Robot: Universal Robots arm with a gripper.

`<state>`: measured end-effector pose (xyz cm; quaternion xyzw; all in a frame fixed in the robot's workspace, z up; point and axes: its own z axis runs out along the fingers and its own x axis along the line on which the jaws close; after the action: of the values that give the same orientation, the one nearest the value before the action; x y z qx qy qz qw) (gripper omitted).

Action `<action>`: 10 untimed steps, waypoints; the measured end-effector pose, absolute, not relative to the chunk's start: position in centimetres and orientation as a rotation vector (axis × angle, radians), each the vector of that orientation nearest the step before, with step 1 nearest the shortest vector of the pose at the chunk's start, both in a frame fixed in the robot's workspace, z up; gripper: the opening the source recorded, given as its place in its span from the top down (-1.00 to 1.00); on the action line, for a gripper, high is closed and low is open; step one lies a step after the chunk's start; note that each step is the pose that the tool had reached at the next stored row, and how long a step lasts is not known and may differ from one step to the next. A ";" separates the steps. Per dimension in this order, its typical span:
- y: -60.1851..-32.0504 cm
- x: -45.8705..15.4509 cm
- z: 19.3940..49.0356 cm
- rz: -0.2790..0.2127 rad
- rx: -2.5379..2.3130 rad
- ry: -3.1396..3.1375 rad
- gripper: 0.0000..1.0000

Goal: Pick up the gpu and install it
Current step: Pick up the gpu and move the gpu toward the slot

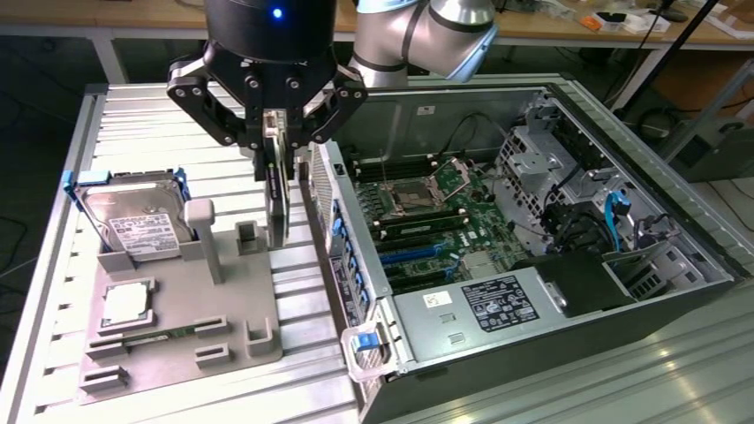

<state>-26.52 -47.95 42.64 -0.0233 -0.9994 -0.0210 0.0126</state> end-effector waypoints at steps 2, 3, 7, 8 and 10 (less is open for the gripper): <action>-47.9 -26.5 42.6 -0.066 -0.073 -3.115 0.46; -47.9 -26.4 42.6 -0.065 -0.073 -3.115 0.46; -47.9 -26.3 42.6 -0.065 -0.073 -3.115 0.46; -47.9 -26.3 42.6 -0.065 -0.073 -3.115 0.46; -47.9 -26.3 42.6 -0.065 -0.073 -3.115 0.46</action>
<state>-26.28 -47.95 42.64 -0.0233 -0.9994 -0.0210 0.0126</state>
